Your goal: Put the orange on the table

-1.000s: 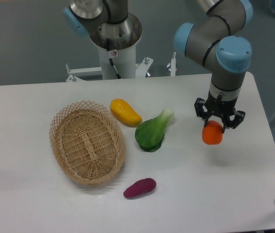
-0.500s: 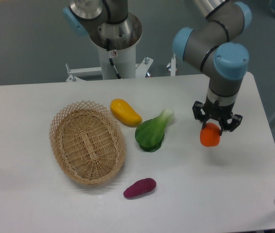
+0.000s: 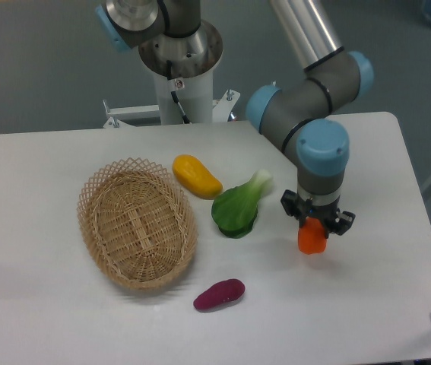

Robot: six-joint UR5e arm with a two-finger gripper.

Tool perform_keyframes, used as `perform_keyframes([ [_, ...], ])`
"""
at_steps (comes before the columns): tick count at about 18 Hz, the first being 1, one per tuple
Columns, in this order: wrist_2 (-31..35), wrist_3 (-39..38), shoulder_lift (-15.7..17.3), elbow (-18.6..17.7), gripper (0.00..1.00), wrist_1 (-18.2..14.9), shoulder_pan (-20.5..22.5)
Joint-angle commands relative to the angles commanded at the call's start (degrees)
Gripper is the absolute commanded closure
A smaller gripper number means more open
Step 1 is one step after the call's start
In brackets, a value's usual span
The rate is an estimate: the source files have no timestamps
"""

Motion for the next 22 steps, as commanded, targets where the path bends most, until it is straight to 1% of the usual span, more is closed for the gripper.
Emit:
perform_keyframes([
  [2, 0.00, -0.18, 0.35, -0.44, 0.43, 0.00, -0.27],
  [4, 0.00, -0.18, 0.62, -0.53, 0.26, -0.17, -0.27],
  [6, -0.78, -0.87, 1.05, -0.61, 0.00, -0.26, -0.27],
  [9, -1.23, -2.81, 1.41, -0.53, 0.00, -0.18, -0.27],
  [13, -1.76, -2.81, 1.76, -0.44, 0.00, -0.18, -0.01],
  [15, -1.76, -2.72, 2.46, 0.00, 0.00, -0.09, 0.61],
  [16, -1.76, -2.55, 2.46, 0.44, 0.00, -0.09, 0.87],
  [19, -2.19, -2.29, 3.25, 2.28, 0.00, 0.00, 3.59],
  [22, -6.66, -2.02, 3.96, 4.74, 0.00, -0.61, 6.05],
])
